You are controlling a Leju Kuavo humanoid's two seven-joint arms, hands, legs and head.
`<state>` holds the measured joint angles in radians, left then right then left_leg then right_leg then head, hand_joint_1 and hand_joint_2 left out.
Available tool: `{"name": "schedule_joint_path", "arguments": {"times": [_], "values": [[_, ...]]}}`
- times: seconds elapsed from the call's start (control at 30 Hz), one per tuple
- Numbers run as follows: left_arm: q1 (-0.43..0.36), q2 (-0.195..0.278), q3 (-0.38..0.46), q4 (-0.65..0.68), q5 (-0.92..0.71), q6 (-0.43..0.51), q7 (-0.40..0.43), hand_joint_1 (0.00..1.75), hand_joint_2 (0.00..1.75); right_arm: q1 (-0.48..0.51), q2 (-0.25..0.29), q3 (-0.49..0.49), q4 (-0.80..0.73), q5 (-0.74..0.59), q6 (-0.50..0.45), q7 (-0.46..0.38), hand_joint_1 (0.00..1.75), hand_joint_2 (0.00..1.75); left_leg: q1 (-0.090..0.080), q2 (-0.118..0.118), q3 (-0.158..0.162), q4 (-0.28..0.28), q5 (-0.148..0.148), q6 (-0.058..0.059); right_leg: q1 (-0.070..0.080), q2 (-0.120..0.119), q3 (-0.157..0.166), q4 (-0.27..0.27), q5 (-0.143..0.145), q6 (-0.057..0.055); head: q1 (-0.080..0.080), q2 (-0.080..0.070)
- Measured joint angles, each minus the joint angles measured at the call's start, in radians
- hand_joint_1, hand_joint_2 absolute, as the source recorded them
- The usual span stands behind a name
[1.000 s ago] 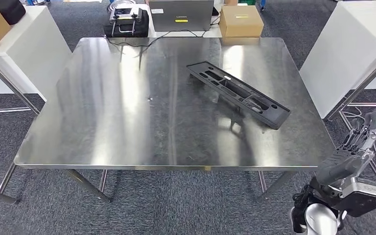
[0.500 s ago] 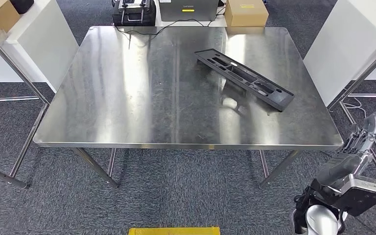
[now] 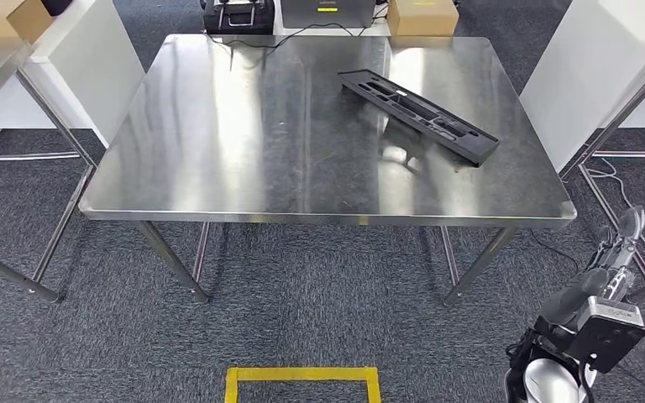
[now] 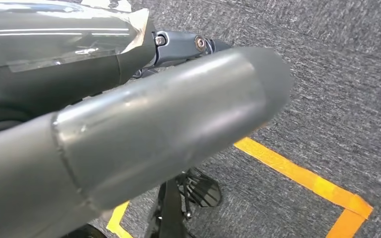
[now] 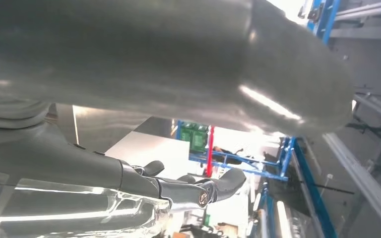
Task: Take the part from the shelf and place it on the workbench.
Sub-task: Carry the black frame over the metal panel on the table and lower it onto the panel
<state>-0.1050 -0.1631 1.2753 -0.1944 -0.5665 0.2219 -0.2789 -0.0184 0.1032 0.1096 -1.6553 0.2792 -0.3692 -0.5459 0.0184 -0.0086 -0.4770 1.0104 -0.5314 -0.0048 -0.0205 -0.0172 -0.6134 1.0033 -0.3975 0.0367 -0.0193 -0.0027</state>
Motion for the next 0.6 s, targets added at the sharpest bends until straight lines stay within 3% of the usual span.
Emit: {"name": "schedule_joint_path", "arguments": {"times": [0.07,0.1,0.17,0.23,0.27,0.3,0.33,0.4,0.47,0.53,0.6], "values": [[0.001,-0.001,0.000,0.000,-0.004,0.000,0.000,0.00,0.00,0.010,0.000,-0.004,-0.001,0.000,-0.003,0.000,0.00,0.00,-0.006,0.002,-0.012,-0.009,0.012,0.020,0.001,-0.001,-0.004,-0.002,0.014,0.015,0.001,0.000],[0.001,-0.002,0.000,0.000,-0.006,0.000,0.000,0.00,0.00,0.018,-0.001,-0.008,-0.003,-0.001,-0.004,0.000,0.00,0.00,-0.007,0.003,-0.024,-0.011,0.024,0.033,0.000,0.001,-0.012,0.005,0.005,0.017,0.000,0.000],[0.000,-0.003,0.000,0.000,-0.009,0.000,0.000,0.00,0.00,0.036,-0.002,-0.017,-0.006,-0.004,-0.007,-0.001,0.00,0.00,-0.008,0.008,-0.053,-0.016,0.052,0.056,-0.001,0.005,-0.044,0.069,-0.063,0.005,0.003,0.000],[0.001,-0.003,0.000,0.000,-0.010,0.000,-0.001,0.00,0.00,0.051,-0.006,-0.024,-0.008,-0.007,-0.010,-0.003,0.00,0.00,-0.011,0.010,-0.086,-0.015,0.078,0.065,-0.001,0.008,-0.076,0.189,-0.153,-0.007,0.008,0.000],[0.001,-0.003,0.000,0.000,-0.010,0.000,-0.001,0.00,0.00,0.059,-0.008,-0.027,-0.008,-0.008,-0.012,-0.004,0.00,0.00,-0.013,0.012,-0.101,-0.014,0.092,0.065,-0.001,0.010,-0.080,0.242,-0.176,-0.004,0.008,0.000],[0.002,-0.004,0.000,0.000,-0.010,0.000,-0.002,0.00,0.00,0.067,-0.009,-0.030,-0.009,-0.009,-0.014,-0.005,0.00,0.00,-0.015,0.012,-0.118,-0.013,0.105,0.065,-0.001,0.011,-0.069,0.271,-0.178,0.005,0.008,0.000],[0.002,-0.004,0.000,0.000,-0.010,0.000,-0.003,0.00,0.00,0.075,-0.011,-0.032,-0.009,-0.010,-0.016,-0.006,0.00,0.00,-0.016,0.012,-0.134,-0.011,0.118,0.063,-0.001,0.012,-0.042,0.267,-0.163,0.016,0.008,0.000],[0.001,-0.006,0.000,0.000,-0.010,0.000,-0.004,0.00,0.00,0.083,-0.012,-0.035,-0.014,-0.010,-0.017,-0.006,0.00,0.00,-0.018,0.012,-0.163,-0.007,0.143,0.057,0.000,0.013,0.059,0.154,-0.131,0.028,0.008,0.000],[0.001,-0.008,0.000,0.000,-0.010,0.000,-0.004,0.00,0.00,0.086,-0.012,-0.036,-0.022,-0.010,-0.018,-0.007,0.00,0.00,-0.021,0.012,-0.181,-0.004,0.165,0.047,0.007,0.014,0.154,0.013,-0.140,0.018,0.007,0.000],[0.001,-0.008,0.000,0.000,-0.010,0.000,-0.004,0.00,0.00,0.089,-0.012,-0.037,-0.027,-0.010,-0.018,-0.008,0.00,0.00,-0.022,0.012,-0.185,-0.007,0.185,0.035,0.015,0.015,0.174,-0.037,-0.151,0.001,0.005,0.000],[0.003,-0.008,0.000,0.000,-0.010,0.000,-0.004,0.00,0.00,0.092,-0.013,-0.037,-0.028,-0.010,-0.018,-0.008,0.00,0.00,-0.018,0.011,-0.190,-0.006,0.187,0.024,0.009,0.012,0.158,-0.035,-0.133,-0.016,0.004,0.000]]}}
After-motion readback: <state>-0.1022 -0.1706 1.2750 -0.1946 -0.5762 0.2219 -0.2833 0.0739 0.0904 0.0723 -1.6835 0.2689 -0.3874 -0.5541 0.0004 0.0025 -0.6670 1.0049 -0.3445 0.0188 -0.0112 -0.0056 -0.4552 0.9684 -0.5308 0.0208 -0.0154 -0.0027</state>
